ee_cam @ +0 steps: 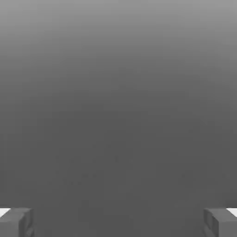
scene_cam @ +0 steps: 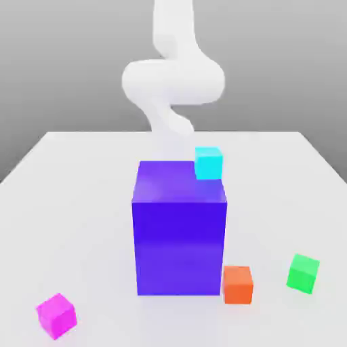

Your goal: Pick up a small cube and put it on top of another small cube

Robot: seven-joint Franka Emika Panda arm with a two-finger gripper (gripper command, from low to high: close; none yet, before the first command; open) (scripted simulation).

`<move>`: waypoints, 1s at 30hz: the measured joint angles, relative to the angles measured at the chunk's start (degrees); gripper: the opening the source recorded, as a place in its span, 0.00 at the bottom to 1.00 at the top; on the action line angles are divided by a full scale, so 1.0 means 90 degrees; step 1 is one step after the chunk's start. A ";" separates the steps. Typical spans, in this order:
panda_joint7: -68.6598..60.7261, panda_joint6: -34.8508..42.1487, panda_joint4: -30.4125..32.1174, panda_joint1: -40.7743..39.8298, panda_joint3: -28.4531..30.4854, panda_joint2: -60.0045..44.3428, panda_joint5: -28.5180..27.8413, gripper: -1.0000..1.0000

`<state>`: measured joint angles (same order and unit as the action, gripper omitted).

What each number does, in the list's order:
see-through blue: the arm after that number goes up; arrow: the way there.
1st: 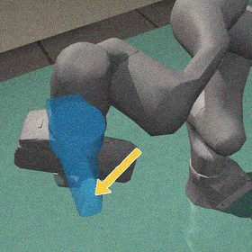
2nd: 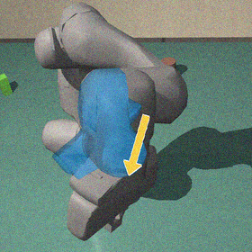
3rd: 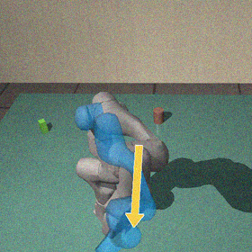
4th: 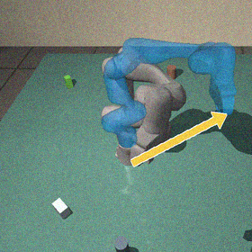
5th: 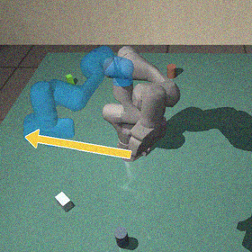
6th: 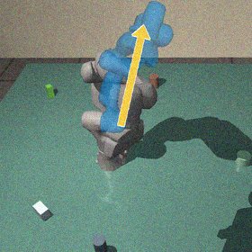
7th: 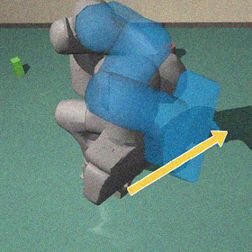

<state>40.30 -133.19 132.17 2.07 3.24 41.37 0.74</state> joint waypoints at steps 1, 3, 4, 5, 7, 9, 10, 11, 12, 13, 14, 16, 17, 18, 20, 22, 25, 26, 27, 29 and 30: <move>-0.0269 -0.0068 0.0019 0.0098 0.0158 -0.0213 0.0041 0.50; -0.0790 -0.0198 0.0055 0.0278 0.0459 -0.0614 0.0132 0.50; -0.1048 -0.0266 0.0074 0.0362 0.0607 -0.0810 0.0180 0.50; -0.1311 -0.0328 0.0092 0.0444 0.0754 -0.1005 0.0237 0.50; -0.1845 -0.0455 0.0127 0.0599 0.1042 -0.1393 0.0363 0.50; -0.2392 -0.0582 0.0163 0.0741 0.1323 -0.1783 0.0509 0.50; -0.2670 -0.0645 0.0180 0.0806 0.1458 -0.1979 0.0589 0.50; -0.2951 -0.0708 0.0198 0.0871 0.1595 -0.2176 0.0672 0.50; -0.3237 -0.0770 0.0215 0.0926 0.1721 -0.2375 0.0763 0.50; -0.3528 -0.0832 0.0232 0.0975 0.1842 -0.2575 0.0860 0.50; -0.3822 -0.0892 0.0249 0.1015 0.1954 -0.2776 0.0962 0.50; -0.4416 -0.1011 0.0283 0.1081 0.2161 -0.3183 0.1175 0.50; -0.4717 -0.1069 0.0299 0.1098 0.2248 -0.3389 0.1287 0.50; -0.5019 -0.1127 0.0315 0.1106 0.2325 -0.3595 0.1400 0.50; -0.5620 -0.1241 0.0346 0.1086 0.2450 -0.4009 0.1623 0.50; -0.6207 -0.1356 0.0378 0.0970 0.2489 -0.4420 0.1828 0.50; -0.7039 -0.1540 0.0429 0.0780 0.2498 -0.5017 0.2063 0.50; -0.7296 -0.1606 0.0448 0.0707 0.2487 -0.5208 0.2114 0.50; -0.7544 -0.1675 0.0468 0.0641 0.2480 -0.5396 0.2150 0.50; -0.8007 -0.1823 0.0511 0.0499 0.2466 -0.5759 0.2178 0.50; -0.8223 -0.1901 0.0534 0.0427 0.2466 -0.5934 0.2169 0.50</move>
<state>-33.71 -150.30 136.98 5.92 25.43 -12.04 20.26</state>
